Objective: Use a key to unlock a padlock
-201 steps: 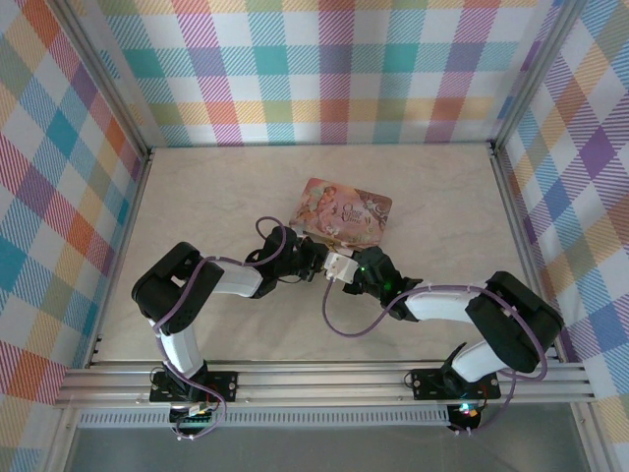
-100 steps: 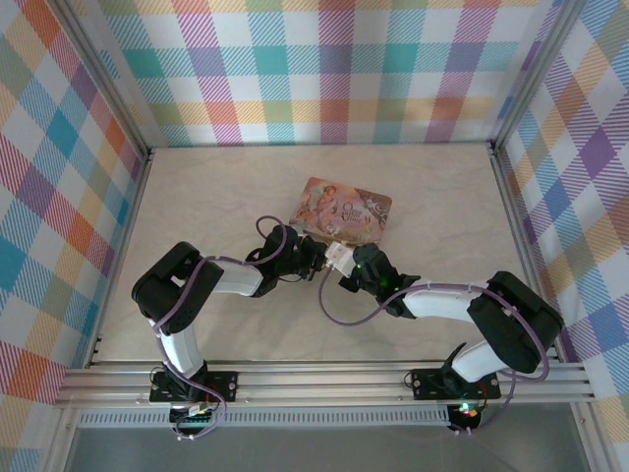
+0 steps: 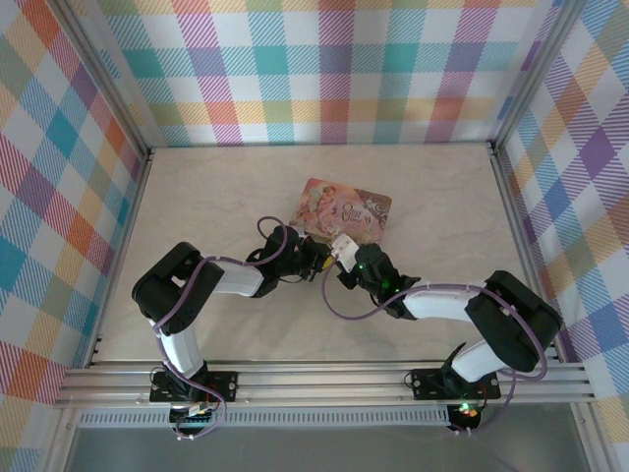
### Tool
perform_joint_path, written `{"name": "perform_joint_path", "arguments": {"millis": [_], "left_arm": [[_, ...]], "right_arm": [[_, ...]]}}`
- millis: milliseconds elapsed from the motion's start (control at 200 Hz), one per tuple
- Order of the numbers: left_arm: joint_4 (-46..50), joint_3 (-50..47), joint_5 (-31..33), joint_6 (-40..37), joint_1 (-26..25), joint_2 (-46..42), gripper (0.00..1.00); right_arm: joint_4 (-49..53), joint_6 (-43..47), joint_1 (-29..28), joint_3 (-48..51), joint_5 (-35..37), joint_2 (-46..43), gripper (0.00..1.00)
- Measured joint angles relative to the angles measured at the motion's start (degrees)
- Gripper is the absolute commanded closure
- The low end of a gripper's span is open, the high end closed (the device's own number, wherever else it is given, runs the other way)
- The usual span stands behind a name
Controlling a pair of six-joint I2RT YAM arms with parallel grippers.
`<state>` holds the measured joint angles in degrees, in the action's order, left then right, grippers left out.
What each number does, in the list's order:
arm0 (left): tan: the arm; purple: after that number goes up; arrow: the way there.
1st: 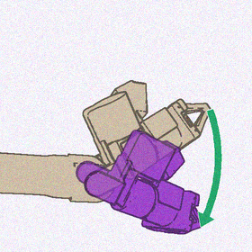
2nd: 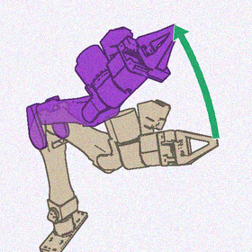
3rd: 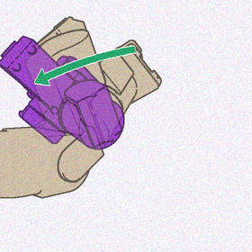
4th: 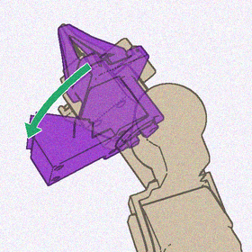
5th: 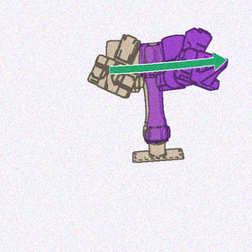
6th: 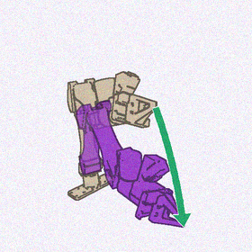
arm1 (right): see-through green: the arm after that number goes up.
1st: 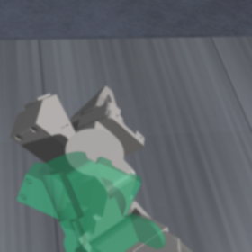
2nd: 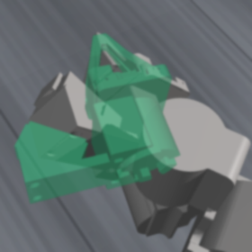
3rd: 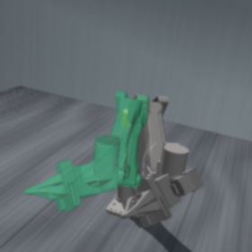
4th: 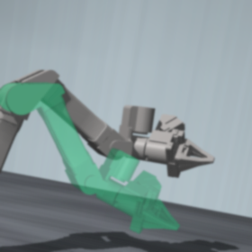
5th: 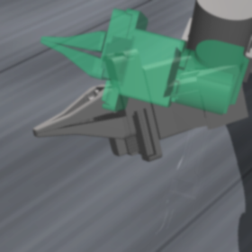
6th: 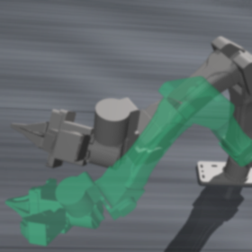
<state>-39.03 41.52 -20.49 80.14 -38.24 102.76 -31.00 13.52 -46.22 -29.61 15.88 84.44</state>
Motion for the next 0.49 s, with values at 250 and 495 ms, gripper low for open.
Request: {"name": "perform_joint_path", "arguments": {"millis": [250,495], "left_arm": [[0.20,0.00,0.02,0.00,0.00,-0.28,1.00],[1.31,0.00,0.02,0.00,-0.04,-0.76,1.00]], "right_arm": [[0.13,7.23,0.00,3.34,-2.19,-7.04,0.63],[4.59,20.52,-0.55,2.56,-2.23,-7.78,0.54]]}}
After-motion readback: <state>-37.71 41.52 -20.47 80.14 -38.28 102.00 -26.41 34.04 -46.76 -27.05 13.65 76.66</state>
